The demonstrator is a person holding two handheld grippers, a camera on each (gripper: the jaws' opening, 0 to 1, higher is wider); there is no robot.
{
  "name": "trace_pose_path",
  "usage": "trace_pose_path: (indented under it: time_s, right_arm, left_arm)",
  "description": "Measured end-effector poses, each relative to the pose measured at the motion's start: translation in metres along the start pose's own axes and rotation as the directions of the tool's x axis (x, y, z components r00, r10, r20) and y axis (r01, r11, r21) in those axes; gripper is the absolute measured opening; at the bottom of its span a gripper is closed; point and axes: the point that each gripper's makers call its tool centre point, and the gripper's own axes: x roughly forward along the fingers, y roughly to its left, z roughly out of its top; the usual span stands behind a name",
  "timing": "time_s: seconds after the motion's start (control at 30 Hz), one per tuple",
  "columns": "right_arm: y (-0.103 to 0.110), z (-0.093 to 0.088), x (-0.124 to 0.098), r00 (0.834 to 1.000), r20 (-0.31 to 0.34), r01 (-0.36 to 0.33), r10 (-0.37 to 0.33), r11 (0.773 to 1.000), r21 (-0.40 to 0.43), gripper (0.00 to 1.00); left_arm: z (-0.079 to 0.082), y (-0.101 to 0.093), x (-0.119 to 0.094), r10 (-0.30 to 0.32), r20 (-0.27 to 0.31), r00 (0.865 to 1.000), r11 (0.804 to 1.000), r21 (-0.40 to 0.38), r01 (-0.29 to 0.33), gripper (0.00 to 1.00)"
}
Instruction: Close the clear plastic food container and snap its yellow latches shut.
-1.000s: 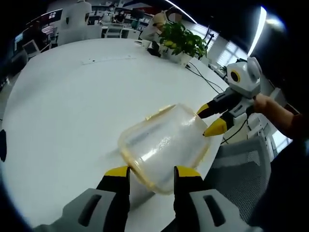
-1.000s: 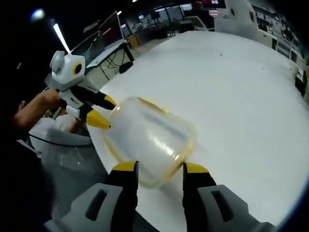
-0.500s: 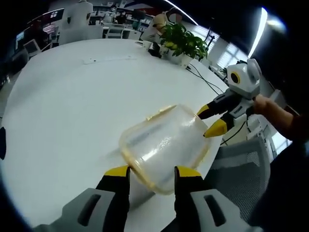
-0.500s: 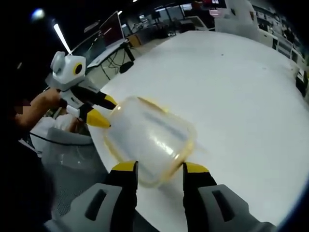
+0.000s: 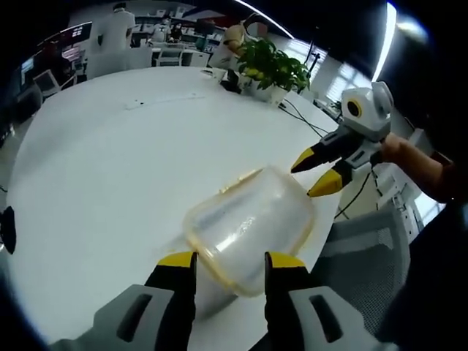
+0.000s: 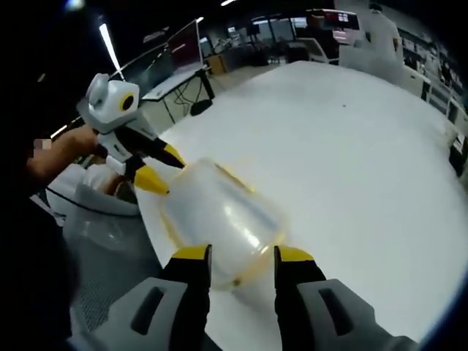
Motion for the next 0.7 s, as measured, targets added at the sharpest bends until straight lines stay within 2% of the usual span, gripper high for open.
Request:
trace_pose_path:
  time_s: [0.27,0.5,0.7]
  right_arm:
    - [0.006,0.014,0.008,0.999,0.025,-0.027,0.029,0.996,-0.083,0.24]
    - [0.01,0.024,0.017,0.998,0.031,-0.05,0.055,0.986,-0.16,0.16]
    - [0.015,0.032,0.024,0.996,0.03,-0.073,0.082,0.971,-0.226,0.14]
  left_arm:
    - [0.016,-0.009,0.0,-0.017,0.03,0.999,0.999,0.049,0.015,0.28]
    - [0.021,-0.02,0.007,-0.043,0.031,0.999,0.994,0.105,0.04,0.24]
    - [0.023,-0.033,0.016,-0.08,0.018,0.997,0.985,0.155,0.076,0.22]
